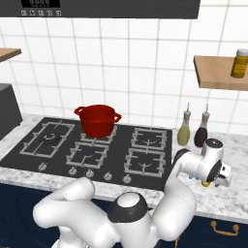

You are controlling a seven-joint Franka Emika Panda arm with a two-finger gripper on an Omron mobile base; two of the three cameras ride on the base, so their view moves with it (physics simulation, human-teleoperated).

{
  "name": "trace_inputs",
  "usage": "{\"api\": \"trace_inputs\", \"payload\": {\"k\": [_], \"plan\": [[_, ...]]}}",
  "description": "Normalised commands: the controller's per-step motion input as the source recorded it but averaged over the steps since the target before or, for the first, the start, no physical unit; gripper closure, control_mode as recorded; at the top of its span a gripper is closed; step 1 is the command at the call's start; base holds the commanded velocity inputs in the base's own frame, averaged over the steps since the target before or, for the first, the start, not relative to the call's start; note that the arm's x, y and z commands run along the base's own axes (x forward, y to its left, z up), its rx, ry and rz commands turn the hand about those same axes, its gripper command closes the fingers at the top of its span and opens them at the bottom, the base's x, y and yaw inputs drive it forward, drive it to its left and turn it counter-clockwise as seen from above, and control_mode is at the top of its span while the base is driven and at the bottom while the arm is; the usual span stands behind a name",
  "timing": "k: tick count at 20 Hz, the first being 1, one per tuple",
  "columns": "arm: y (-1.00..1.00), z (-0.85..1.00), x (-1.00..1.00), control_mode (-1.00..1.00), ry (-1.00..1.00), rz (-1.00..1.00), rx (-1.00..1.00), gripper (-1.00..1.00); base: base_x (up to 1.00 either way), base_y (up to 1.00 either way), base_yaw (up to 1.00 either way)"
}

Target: Put the carrot and cucumber in the pot. Retrieve the spatula and lightly stir the vegetables in the pot.

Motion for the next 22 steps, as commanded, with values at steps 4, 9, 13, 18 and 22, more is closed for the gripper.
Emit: {"api": "trace_inputs", "payload": {"k": [4, 9, 13, 18, 22], "plan": [[0.0, -0.24, 0.0, -1.0, -0.01, 0.0, 0.0, 1.0, 0.0, 0.0, 0.0], [0.0, -0.23, 0.0, -1.0, -0.02, 0.0, 0.0, 1.0, 0.0, 0.0, 0.0], [0.0, 0.2, -0.61, -1.0, -0.1, 0.0, 0.04, 1.0, 0.0, 0.0, 0.0], [0.25, 0.46, -0.99, -1.0, -0.08, -0.02, 0.17, 1.0, 0.0, 0.0, 0.0], [0.8, 0.66, -0.67, -1.0, -0.1, 0.0, 0.24, 1.0, 0.0, 0.0, 0.0]]}}
